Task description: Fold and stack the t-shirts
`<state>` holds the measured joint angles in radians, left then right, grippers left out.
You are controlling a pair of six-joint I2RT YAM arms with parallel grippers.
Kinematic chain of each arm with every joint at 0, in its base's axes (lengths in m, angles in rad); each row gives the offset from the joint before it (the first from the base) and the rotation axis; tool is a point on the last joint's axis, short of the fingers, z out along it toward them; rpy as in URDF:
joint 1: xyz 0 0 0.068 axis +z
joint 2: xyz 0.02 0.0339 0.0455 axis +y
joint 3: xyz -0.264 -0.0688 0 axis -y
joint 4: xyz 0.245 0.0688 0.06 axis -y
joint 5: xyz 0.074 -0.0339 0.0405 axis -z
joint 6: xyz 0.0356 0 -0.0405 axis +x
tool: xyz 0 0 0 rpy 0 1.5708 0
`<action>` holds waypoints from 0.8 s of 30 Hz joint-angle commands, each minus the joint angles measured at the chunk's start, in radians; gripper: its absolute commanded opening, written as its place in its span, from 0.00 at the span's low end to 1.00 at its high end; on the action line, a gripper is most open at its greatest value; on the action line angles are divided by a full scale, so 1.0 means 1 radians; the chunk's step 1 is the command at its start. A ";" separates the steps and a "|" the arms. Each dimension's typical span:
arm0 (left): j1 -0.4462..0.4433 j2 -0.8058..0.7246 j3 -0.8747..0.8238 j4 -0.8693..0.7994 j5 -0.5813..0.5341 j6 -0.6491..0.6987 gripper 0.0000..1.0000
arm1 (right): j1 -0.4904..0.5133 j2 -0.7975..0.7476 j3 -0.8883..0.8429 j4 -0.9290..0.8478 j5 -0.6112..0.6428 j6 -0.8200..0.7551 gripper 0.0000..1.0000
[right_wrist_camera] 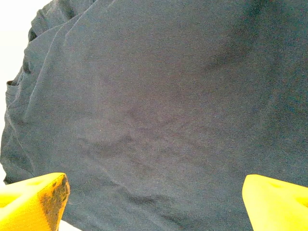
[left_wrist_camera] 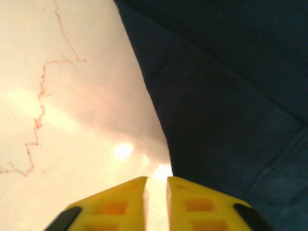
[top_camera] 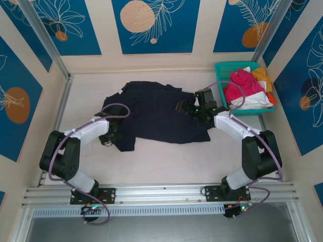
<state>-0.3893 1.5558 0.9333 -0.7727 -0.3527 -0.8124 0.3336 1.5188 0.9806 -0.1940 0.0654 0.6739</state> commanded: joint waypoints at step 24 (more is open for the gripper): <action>-0.097 0.285 0.228 0.042 0.084 0.084 0.34 | -0.001 0.012 0.013 0.016 -0.022 0.013 0.93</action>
<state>-0.4812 1.8240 1.1603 -0.7368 -0.2893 -0.7269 0.3336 1.5299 0.9813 -0.1928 0.0593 0.6743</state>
